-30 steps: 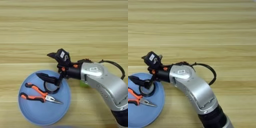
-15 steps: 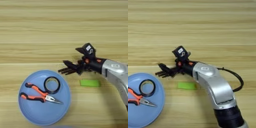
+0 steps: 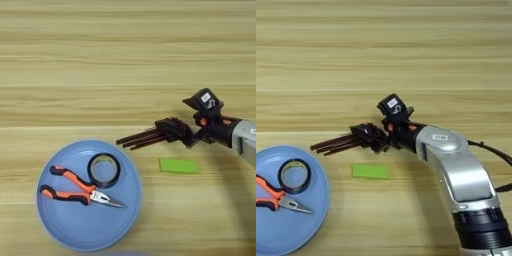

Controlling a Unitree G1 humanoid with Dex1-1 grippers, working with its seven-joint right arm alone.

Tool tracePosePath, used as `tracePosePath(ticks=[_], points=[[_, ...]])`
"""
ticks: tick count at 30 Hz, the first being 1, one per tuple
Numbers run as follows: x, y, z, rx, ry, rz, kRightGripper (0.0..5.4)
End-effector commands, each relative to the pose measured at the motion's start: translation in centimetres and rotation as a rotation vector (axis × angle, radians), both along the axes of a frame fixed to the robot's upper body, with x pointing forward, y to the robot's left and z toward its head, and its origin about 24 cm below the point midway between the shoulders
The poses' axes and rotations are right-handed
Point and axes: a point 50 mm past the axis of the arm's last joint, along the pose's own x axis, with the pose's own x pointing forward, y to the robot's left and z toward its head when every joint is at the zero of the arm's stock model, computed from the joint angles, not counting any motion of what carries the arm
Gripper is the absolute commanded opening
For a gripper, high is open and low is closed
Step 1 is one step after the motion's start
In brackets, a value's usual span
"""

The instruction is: Move the objects on the table

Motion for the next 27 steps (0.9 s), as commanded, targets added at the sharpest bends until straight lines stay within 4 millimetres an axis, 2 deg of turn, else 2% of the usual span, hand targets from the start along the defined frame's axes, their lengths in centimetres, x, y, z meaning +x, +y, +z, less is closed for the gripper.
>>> tracePosePath(ticks=[1, 5, 14, 20, 27], points=[[0.9, -1.6, 2.1, -0.037, -0.105, 0.028, 5.39], [1.1, -2.6, 1.5, -0.034, -0.079, 0.04, 5.39], [1.0, -3.4, 0.6, -0.078, -0.045, 0.14, 5.39], [2.3, -3.3, 0.3, -0.135, -0.052, 0.151, 5.39], [3.2, -2.9, -0.9, -0.187, -0.031, 0.168, 5.39]])
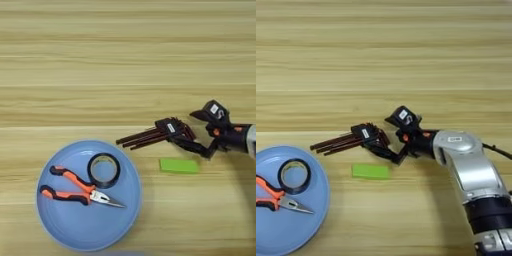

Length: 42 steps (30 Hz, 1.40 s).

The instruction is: Move the objects on the table

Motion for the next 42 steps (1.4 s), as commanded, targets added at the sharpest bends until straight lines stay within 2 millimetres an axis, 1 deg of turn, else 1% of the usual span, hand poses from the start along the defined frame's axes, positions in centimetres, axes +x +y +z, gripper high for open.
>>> tracePosePath(ticks=[1, 13, 18, 30, 35, 40, 42], points=[[2.0, 0.0, 2.1, -0.063, -0.115, 0.015, 5.39], [2.2, 0.3, 0.4, -0.072, -0.067, 0.057, 5.39], [2.0, 1.0, 0.5, -0.062, -0.072, 0.098, 5.39], [1.8, 2.6, 0.4, -0.062, -0.087, 0.136, 5.39], [2.3, 3.0, -0.2, -0.092, -0.083, 0.101, 5.39], [3.4, 2.3, -0.9, -0.147, -0.068, -0.014, 5.39], [3.5, 2.2, -1.1, -0.155, -0.061, -0.031, 5.07]])
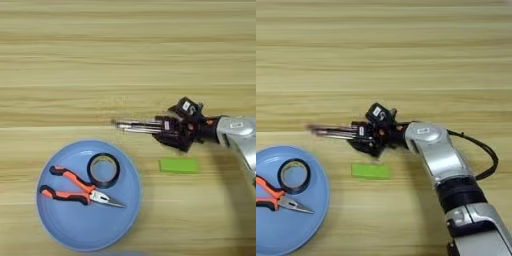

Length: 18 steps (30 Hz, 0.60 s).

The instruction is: Move the objects on the table

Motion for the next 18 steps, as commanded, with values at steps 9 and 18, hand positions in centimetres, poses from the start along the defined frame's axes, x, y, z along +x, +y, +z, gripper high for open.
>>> tracePosePath(ticks=[9, 18], points=[[0.77, -1.35, 0.42, -0.107, -0.022, -0.076, 3.88], [0.23, -1.2, 1.32, -0.122, -0.007, -0.031, 3.76]])
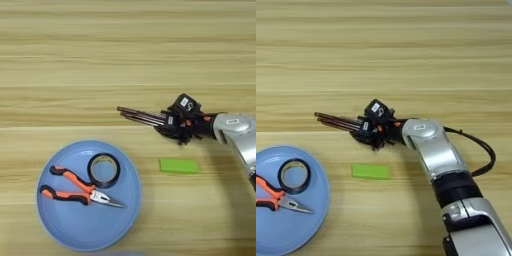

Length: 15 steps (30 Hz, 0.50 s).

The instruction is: Move the objects on the table

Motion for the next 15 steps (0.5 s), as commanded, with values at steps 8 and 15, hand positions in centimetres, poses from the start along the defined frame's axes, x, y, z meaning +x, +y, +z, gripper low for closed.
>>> tracePosePath(ticks=[8, 15], points=[[-0.2, -0.9, 2.3, -0.032, 0.003, 0.005, 3.72], [-0.6, -0.8, 3.0, -0.017, 0.004, 0.026, 3.7]])
